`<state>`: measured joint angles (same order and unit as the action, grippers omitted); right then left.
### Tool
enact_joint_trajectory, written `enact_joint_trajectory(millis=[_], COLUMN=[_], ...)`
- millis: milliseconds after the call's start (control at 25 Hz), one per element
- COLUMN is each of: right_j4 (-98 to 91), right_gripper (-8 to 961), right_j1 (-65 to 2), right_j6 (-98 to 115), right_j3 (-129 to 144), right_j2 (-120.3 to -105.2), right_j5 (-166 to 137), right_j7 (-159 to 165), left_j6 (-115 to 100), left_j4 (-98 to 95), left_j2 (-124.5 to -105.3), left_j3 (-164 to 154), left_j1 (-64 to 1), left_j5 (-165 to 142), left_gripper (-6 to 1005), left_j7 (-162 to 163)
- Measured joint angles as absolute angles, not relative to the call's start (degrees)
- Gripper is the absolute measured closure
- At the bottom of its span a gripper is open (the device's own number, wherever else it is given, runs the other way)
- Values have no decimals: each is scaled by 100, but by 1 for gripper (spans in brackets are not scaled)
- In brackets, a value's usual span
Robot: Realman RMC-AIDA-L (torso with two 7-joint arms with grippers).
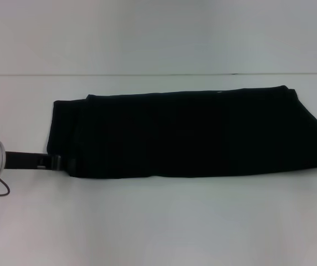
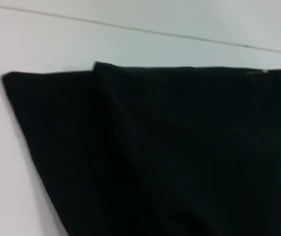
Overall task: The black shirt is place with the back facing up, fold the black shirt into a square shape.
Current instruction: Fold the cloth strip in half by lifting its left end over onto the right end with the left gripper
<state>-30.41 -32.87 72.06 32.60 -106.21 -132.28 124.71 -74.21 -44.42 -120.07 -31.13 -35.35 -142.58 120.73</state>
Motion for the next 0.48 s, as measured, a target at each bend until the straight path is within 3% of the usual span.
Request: enact_joint_trajectory(millis=[480], right_j4=[-3039], right_gripper=[944], right_j1=[-3185], right_j6=[7241], right_j3=[3250], right_j2=[-10635], right_j5=[-13203], right_j7=[12419], left_j6=[-7093], left_j4=[-4539], left_j2=[-11905], left_j3=[-2827], left_j1=[-3529], left_j5=[-14415], left_gripper=[999], left_j7=[12058])
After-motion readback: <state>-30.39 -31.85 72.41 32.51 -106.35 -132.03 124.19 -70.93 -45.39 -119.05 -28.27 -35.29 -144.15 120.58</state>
